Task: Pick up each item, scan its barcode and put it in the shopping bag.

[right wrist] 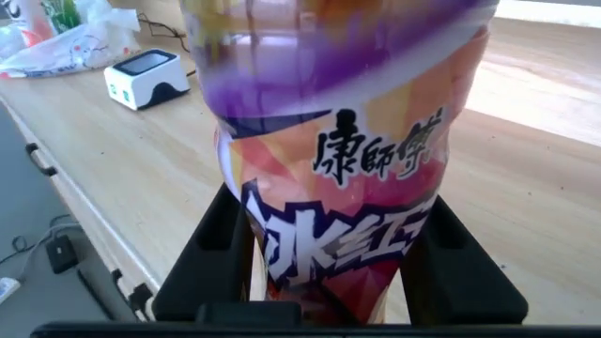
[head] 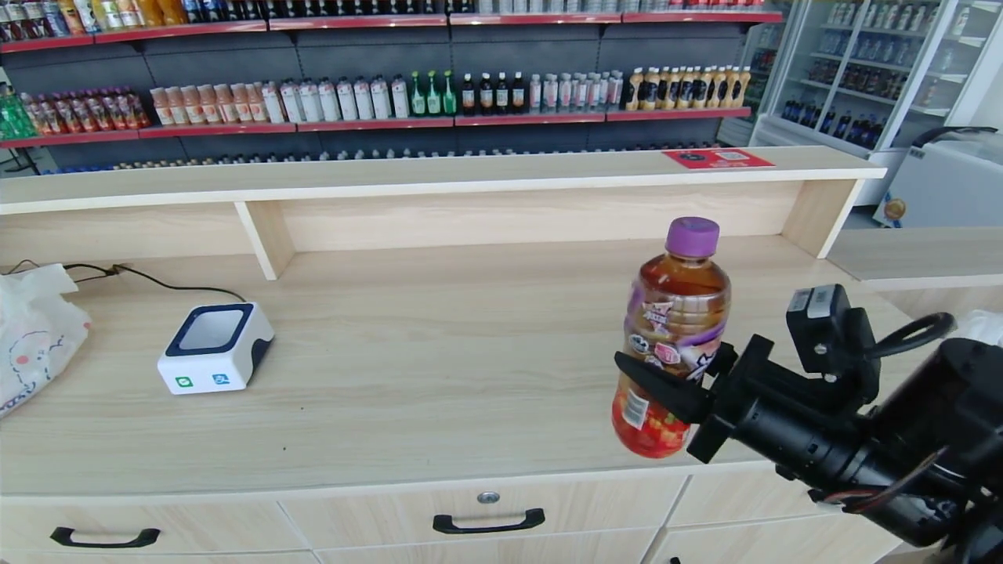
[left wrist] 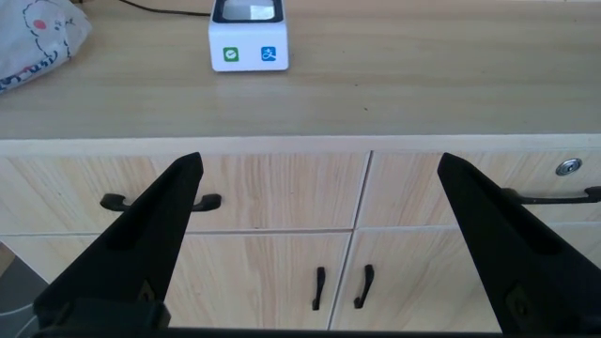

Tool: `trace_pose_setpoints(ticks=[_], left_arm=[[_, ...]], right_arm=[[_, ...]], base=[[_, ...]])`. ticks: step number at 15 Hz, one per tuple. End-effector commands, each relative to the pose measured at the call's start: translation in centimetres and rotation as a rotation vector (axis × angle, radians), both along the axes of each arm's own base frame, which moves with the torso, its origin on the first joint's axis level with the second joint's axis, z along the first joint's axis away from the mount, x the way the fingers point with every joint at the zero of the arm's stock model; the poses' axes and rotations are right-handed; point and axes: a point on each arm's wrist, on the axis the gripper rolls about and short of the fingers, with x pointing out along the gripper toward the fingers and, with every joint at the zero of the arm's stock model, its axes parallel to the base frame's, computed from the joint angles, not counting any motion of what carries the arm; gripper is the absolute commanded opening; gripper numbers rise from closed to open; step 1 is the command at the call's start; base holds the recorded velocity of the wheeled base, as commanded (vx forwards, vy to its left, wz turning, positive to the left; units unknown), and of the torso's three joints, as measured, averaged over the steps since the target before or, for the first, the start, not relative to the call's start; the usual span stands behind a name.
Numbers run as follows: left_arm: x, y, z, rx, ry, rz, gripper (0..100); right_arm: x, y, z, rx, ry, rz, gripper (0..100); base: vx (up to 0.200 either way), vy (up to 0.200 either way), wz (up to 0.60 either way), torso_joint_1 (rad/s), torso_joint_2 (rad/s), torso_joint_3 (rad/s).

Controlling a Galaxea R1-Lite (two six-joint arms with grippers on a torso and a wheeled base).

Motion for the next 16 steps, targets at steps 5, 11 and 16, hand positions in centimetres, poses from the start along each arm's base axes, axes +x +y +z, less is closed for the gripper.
trace_pose_setpoints(ticks=[5,11,16], left_arm=[[0.0,0.0,0.0,-0.002,-0.001,0.000,100],[0.0,0.0,0.0,-0.002,-0.001,0.000,100],[0.0,0.0,0.0,0.001,-0.001,0.000,100]], right_arm=[[-4.1,1.9,1.8,0.129,0.058,0.200,0],[-4.7,4.4,3.8,0.309,0.178,0.350,0],[-5.0,6.4,7.3,0.459,0.176,0.471,0]], base=[[0.000,0.000,0.00,0.000,0.00,0.000],[0.000,0.000,0.00,0.000,0.00,0.000],[0.000,0.000,0.00,0.000,0.00,0.000]])
